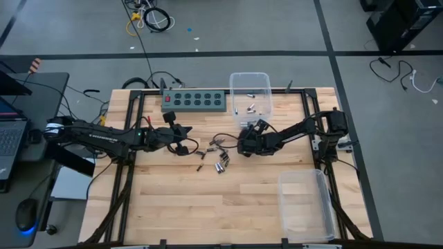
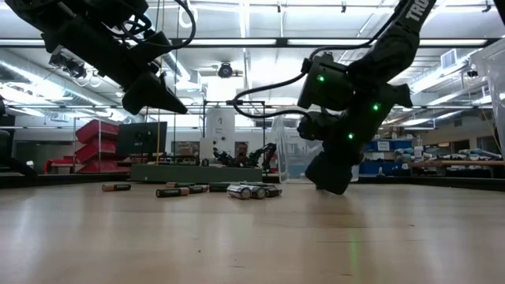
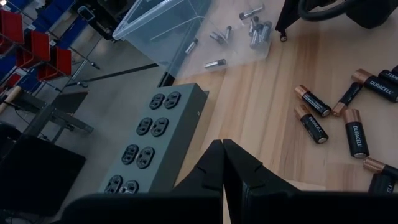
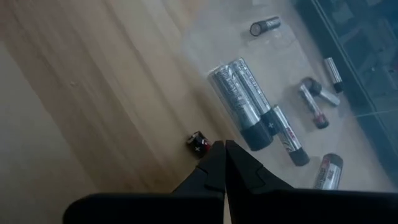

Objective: Sort batteries
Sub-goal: Put the silver battery into the top transparent bin

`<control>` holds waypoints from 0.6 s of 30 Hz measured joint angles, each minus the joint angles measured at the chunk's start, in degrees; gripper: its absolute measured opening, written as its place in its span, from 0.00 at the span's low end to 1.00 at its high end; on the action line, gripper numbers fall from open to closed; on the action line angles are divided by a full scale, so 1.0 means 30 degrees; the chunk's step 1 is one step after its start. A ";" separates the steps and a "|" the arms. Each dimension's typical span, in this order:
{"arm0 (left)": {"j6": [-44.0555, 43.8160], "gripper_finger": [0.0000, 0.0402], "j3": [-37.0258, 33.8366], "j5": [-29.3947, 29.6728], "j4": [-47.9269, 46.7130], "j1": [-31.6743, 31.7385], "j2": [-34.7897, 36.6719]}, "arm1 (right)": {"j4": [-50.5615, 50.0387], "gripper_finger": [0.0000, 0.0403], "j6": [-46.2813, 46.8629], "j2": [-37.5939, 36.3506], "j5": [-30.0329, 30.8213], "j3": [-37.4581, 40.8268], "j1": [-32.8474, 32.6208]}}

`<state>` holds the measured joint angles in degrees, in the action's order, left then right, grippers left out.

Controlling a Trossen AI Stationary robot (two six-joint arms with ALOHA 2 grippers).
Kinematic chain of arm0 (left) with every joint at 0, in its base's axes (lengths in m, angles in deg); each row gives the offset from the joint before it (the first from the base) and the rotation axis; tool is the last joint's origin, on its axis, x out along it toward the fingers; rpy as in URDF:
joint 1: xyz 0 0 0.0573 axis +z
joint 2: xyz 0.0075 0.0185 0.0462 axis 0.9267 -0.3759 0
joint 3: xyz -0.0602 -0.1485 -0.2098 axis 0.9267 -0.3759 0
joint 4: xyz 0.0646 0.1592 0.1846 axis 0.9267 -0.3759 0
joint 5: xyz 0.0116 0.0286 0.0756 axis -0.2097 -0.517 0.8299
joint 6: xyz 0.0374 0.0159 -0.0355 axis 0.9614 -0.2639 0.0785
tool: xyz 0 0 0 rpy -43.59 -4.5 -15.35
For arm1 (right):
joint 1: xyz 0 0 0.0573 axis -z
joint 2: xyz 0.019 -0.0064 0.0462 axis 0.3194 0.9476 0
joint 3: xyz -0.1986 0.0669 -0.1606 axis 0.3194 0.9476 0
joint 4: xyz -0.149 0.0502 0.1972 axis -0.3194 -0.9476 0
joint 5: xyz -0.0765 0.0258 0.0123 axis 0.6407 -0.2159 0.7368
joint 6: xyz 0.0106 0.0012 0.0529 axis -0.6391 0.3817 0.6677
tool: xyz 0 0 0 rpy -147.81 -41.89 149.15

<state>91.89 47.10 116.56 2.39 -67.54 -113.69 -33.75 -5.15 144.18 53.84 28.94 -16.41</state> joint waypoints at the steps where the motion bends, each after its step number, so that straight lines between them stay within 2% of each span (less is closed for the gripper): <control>1: 0.0003 0.00 0.0004 0.0000 0.0000 -0.0002 0.0000 | 0.0127 0.00 0.0207 -0.0023 -0.0009 0.0126 0.0000; 8: 0.0022 0.00 -0.0004 0.0000 0.0000 -0.0002 0.0000 | 0.0269 0.00 0.0697 -0.0027 -0.0518 0.0169 -0.0486; 14: 0.0022 0.00 -0.0004 0.0000 0.0005 -0.0007 0.0000 | 0.0295 0.00 0.0839 0.0039 -0.2610 -0.0572 -0.1651; 18: 0.0022 0.00 -0.0004 0.0000 0.0109 -0.0005 0.0000 | 0.0017 0.00 0.0856 0.0039 -0.1721 -0.1185 -0.2563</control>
<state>91.96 47.09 116.56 2.71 -67.55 -113.69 -33.70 -2.58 144.29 48.68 25.39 -24.10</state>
